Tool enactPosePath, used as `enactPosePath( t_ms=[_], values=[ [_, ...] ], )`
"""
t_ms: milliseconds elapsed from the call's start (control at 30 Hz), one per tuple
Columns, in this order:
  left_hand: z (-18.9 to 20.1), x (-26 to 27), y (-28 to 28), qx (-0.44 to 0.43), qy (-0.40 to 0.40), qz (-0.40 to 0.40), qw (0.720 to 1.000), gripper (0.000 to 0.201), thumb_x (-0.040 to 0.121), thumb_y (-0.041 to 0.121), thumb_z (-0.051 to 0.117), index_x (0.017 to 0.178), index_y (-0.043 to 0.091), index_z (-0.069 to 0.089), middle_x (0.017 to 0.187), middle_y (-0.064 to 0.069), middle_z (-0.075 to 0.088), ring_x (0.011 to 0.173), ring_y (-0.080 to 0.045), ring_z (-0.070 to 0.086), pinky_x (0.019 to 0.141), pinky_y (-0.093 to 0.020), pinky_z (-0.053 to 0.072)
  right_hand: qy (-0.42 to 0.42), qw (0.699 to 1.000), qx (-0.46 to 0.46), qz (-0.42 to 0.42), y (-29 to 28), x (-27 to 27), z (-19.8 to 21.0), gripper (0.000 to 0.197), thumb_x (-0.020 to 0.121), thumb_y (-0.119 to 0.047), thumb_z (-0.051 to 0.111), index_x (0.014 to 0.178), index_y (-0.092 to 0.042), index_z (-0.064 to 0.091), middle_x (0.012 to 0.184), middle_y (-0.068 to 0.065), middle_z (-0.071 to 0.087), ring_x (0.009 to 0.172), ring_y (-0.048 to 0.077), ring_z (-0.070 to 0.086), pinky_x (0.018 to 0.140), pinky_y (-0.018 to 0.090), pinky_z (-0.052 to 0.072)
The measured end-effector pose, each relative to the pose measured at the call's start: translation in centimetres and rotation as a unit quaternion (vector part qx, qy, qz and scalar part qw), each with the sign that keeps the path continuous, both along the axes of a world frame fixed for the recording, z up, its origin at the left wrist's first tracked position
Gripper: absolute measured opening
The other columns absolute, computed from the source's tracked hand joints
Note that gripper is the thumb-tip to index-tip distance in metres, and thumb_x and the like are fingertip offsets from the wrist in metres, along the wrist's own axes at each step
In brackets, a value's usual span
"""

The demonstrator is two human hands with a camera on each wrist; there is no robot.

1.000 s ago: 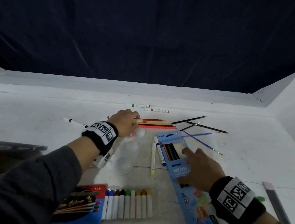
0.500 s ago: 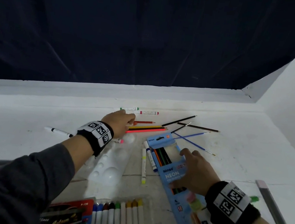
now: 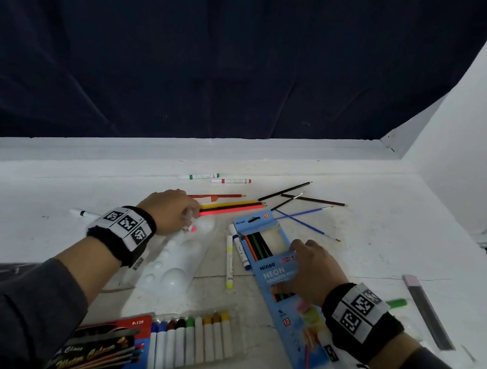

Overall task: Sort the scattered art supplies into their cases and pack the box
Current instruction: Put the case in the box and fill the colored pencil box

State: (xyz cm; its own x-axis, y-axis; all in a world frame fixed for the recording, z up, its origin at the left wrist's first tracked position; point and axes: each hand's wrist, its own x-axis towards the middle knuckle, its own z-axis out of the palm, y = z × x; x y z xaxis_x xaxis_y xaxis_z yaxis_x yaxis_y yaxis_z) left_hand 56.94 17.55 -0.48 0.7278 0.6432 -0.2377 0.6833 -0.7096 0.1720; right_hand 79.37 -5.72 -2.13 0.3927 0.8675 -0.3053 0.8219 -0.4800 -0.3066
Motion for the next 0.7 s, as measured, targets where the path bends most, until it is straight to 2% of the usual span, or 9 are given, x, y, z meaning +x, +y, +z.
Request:
enactPosePath(
  t_ms=[100, 167, 267, 367, 433, 500, 567, 633, 700],
  values=[
    [-0.6, -1.4, -0.3, -0.024, 0.006, -0.010, 1.000, 0.039, 0.089, 0.002, 0.056, 0.117, 0.027, 0.068, 0.111, 0.002, 0.059, 0.103, -0.018, 0.056, 0.093, -0.033, 0.047, -0.005, 1.000, -0.001, 0.001, 0.0, -0.2, 0.0, 0.082, 0.058, -0.062, 0.084, 0.119, -0.020, 0.048, 0.104, -0.002, 0.047, 0.100, 0.019, 0.052, 0.083, 0.033, 0.051],
    [-1.1, -1.8, -0.5, -0.028, -0.014, -0.015, 0.999, 0.045, 0.087, 0.000, 0.060, 0.122, 0.026, 0.068, 0.109, 0.000, 0.056, 0.099, -0.017, 0.054, 0.091, -0.030, 0.046, -0.010, 1.000, -0.003, 0.000, -0.1, -0.3, 0.0, 0.080, 0.058, -0.062, 0.083, 0.117, -0.020, 0.048, 0.105, -0.002, 0.048, 0.100, 0.019, 0.053, 0.084, 0.034, 0.053],
    [-1.7, -2.1, -0.5, -0.021, -0.039, -0.005, 0.999, 0.041, 0.088, 0.006, 0.068, 0.123, 0.028, 0.068, 0.107, 0.002, 0.057, 0.097, -0.016, 0.056, 0.090, -0.027, 0.045, -0.019, 1.000, -0.008, 0.000, -0.3, -0.4, -0.1, 0.079, 0.061, -0.064, 0.081, 0.118, -0.020, 0.049, 0.107, -0.001, 0.048, 0.101, 0.019, 0.054, 0.085, 0.035, 0.053],
    [-1.6, -2.1, -0.4, -0.035, -0.058, 0.003, 0.998, 0.034, 0.089, 0.021, 0.072, 0.122, 0.028, 0.068, 0.110, 0.003, 0.062, 0.095, -0.013, 0.058, 0.088, -0.027, 0.048, -0.024, 1.000, -0.008, 0.001, -0.5, -0.5, -0.1, 0.077, 0.063, -0.065, 0.079, 0.118, -0.021, 0.049, 0.108, -0.001, 0.048, 0.100, 0.019, 0.055, 0.085, 0.035, 0.053],
    [-1.3, -1.7, -0.5, -0.046, -0.085, 0.018, 0.995, 0.033, 0.093, 0.033, 0.068, 0.124, 0.030, 0.062, 0.103, 0.004, 0.063, 0.089, -0.010, 0.058, 0.081, -0.027, 0.048, -0.026, 1.000, -0.009, 0.002, -0.5, -0.5, -0.1, 0.077, 0.063, -0.066, 0.078, 0.120, -0.022, 0.049, 0.109, -0.001, 0.049, 0.101, 0.018, 0.055, 0.086, 0.035, 0.053],
    [-1.3, -0.9, -0.1, -0.041, -0.091, 0.044, 0.994, 0.034, 0.096, 0.040, 0.060, 0.128, 0.029, 0.053, 0.101, 0.002, 0.060, 0.088, -0.013, 0.058, 0.077, -0.030, 0.046, -0.029, 1.000, -0.011, 0.004, -0.4, -0.6, -0.1, 0.077, 0.064, -0.066, 0.078, 0.120, -0.022, 0.049, 0.109, -0.001, 0.048, 0.101, 0.018, 0.054, 0.086, 0.035, 0.053],
    [-1.5, 0.2, 0.6, -0.025, -0.068, 0.061, 0.995, 0.034, 0.099, 0.037, 0.052, 0.131, 0.025, 0.050, 0.107, -0.003, 0.058, 0.092, -0.020, 0.058, 0.079, -0.033, 0.047, -0.033, 0.999, -0.014, 0.007, -0.2, -0.6, 0.1, 0.077, 0.063, -0.066, 0.078, 0.119, -0.021, 0.050, 0.109, -0.001, 0.048, 0.100, 0.018, 0.054, 0.086, 0.035, 0.053],
    [-1.5, 1.3, 1.3, -0.015, -0.054, 0.074, 0.996, 0.032, 0.099, 0.031, 0.045, 0.127, 0.021, 0.056, 0.110, -0.007, 0.059, 0.092, -0.023, 0.059, 0.081, -0.034, 0.049, -0.035, 0.999, -0.017, 0.009, -0.1, -0.7, 0.3, 0.076, 0.063, -0.066, 0.078, 0.118, -0.021, 0.050, 0.108, -0.001, 0.049, 0.099, 0.018, 0.054, 0.084, 0.034, 0.053],
    [-1.5, 2.3, 1.7, 0.005, -0.042, 0.083, 0.996, 0.027, 0.099, 0.031, 0.047, 0.120, 0.021, 0.060, 0.112, -0.008, 0.060, 0.094, -0.024, 0.060, 0.081, -0.035, 0.050, -0.036, 0.999, -0.020, 0.010, -0.1, -0.7, 0.3, 0.077, 0.063, -0.065, 0.079, 0.118, -0.020, 0.050, 0.109, 0.000, 0.049, 0.100, 0.019, 0.054, 0.083, 0.034, 0.052]
  ],
)
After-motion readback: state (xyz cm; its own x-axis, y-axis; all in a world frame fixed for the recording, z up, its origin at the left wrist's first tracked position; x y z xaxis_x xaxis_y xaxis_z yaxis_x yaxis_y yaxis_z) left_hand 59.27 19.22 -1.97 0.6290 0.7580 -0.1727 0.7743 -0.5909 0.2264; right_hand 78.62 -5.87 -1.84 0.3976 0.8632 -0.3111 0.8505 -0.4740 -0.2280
